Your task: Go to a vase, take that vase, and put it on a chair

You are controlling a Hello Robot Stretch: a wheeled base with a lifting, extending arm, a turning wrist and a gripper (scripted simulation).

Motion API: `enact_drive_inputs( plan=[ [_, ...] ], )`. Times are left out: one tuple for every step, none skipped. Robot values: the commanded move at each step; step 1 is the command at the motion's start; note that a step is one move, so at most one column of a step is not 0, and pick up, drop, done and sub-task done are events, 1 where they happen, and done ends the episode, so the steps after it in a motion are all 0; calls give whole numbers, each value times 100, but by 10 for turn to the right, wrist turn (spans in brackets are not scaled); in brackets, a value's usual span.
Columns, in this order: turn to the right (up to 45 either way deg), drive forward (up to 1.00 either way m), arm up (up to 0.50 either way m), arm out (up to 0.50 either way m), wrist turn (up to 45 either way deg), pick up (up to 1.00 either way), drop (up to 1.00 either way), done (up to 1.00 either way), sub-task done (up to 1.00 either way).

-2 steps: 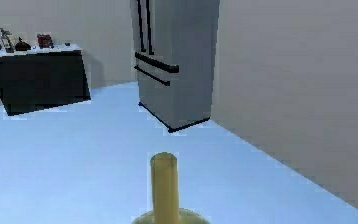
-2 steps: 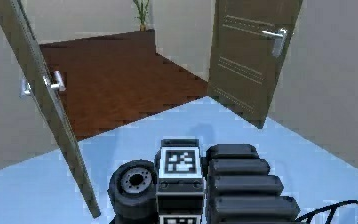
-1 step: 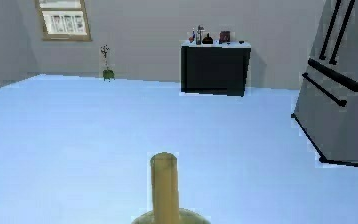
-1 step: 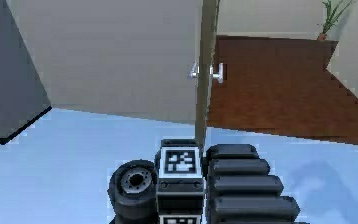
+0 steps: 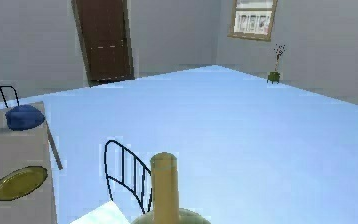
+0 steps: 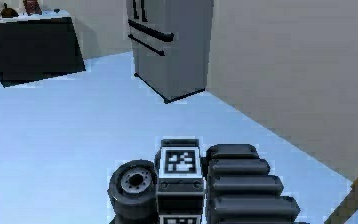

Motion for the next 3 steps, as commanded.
enact_drive_inputs(
  plan=[
    [-30,0,0,0,0,0,0,0,0],
    [450,0,0,0,0,0,0,0,0],
    [450,0,0,0,0,0,0,0,0]
  ],
)
